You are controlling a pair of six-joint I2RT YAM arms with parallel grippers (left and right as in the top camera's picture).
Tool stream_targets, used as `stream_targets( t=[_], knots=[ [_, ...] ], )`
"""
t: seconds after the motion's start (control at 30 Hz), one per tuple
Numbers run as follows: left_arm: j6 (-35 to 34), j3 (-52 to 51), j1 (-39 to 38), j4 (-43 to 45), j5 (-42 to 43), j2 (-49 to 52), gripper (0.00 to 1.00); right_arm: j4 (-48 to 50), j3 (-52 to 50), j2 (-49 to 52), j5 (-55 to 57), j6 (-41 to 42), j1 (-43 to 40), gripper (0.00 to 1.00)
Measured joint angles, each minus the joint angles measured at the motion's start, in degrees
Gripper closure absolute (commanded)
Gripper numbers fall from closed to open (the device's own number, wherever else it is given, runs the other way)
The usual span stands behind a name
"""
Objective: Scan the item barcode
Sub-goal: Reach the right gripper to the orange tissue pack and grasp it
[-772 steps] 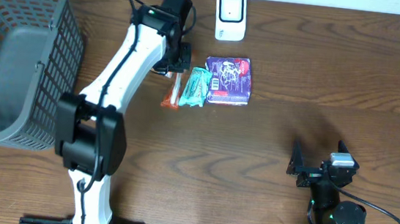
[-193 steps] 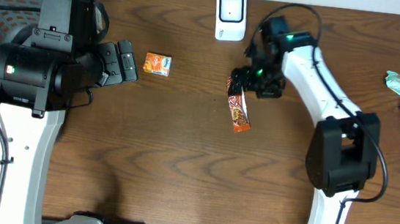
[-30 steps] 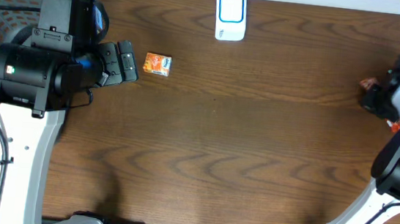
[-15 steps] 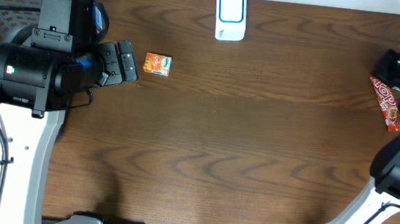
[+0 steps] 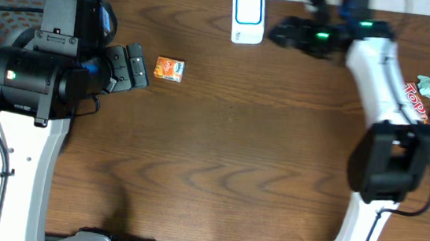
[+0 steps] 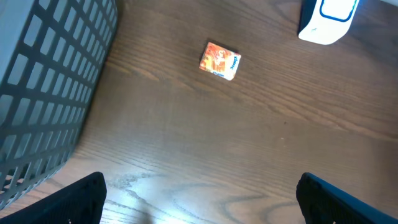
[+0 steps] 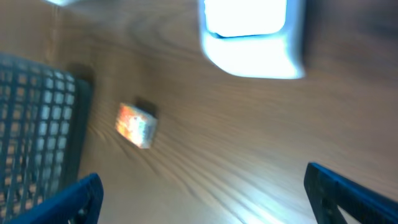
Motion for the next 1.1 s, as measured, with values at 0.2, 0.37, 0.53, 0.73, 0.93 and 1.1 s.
stream_targets(
  t=[0.2,0.37,0.53,0.73,0.93,1.1],
  knots=[
    [0.0,0.0,0.0,0.0,0.0,0.0,0.02,18.0,0.0,5.5,3.0,5.6,12.0,0.01],
    [0.0,0.0,0.0,0.0,0.0,0.0,0.02,30.4,0.0,12.8,3.6,9.0,18.2,0.03],
    [0.0,0.0,0.0,0.0,0.0,0.0,0.02,35.6,0.0,19.5,3.9,12.2,20.7,0.18],
    [0.0,0.0,0.0,0.0,0.0,0.0,0.02,34.8,-0.4,20.9,1.0,12.8,20.8,0.36],
    [0.0,0.0,0.0,0.0,0.0,0.0,0.02,33.3,-0.5,20.9,-9.8,13.0,20.7,0.58],
    [0.0,0.0,0.0,0.0,0.0,0.0,0.02,31.3,-0.5,20.8,-16.9,12.8,21.1,0.58]
  ],
)
